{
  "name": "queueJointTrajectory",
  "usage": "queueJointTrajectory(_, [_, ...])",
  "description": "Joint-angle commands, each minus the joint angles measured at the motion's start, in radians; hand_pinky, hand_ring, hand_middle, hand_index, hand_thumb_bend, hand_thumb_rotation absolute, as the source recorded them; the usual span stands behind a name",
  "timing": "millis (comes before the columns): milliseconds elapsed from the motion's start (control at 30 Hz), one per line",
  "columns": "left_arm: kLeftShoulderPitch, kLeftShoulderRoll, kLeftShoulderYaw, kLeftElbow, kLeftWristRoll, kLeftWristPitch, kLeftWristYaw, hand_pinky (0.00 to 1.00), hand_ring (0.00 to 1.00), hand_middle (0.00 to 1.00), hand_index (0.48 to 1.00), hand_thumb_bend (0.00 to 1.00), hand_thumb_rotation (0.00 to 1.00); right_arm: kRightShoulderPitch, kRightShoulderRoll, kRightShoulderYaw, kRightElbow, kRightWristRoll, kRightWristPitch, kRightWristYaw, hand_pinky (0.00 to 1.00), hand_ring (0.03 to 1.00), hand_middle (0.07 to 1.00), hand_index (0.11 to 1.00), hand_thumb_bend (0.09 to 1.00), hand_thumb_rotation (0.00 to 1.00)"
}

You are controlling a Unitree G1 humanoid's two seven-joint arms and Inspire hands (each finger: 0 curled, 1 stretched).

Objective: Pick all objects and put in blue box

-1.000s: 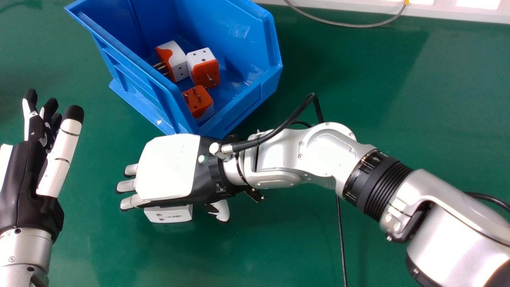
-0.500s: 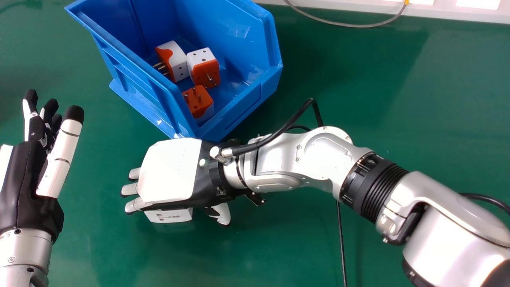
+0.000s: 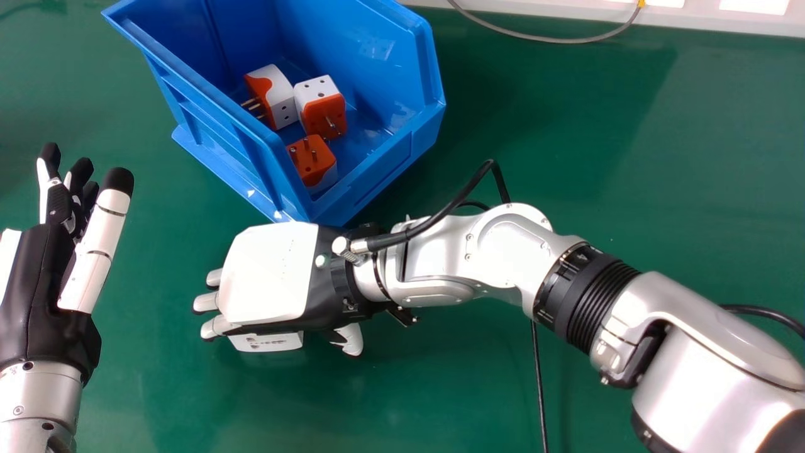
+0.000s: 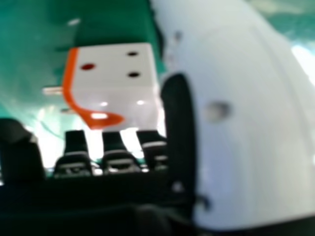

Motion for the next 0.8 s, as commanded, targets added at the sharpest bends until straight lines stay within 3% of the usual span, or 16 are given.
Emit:
queueJointTrajectory(0, [0.006, 0.005, 0.001, -0.037, 0.008, 0.000, 0.011, 1.00, 1.00, 1.00, 1.000, 0.55, 0.75, -0.038, 0.016, 0.001, -0.004, 0.000, 0.001, -0.020, 0.86, 0.933, 0.945, 0.881, 0.624, 0.02])
queueJointTrajectory(267, [0.013, 0.004, -0.003, -0.058, 0.012, 0.014, 0.020, 1.00, 1.00, 1.00, 1.000, 0.56, 0.75, -0.037, 0.025, 0.003, 0.010, 0.006, 0.010, -0.009, 0.87, 0.936, 0.944, 0.879, 0.626, 0.02])
queueJointTrajectory(767, [0.014, 0.003, -0.006, -0.061, 0.009, 0.014, 0.024, 1.00, 1.00, 1.00, 1.000, 0.56, 0.75, -0.037, 0.029, 0.017, 0.022, -0.002, 0.018, -0.027, 0.84, 0.929, 0.943, 0.877, 0.628, 0.02])
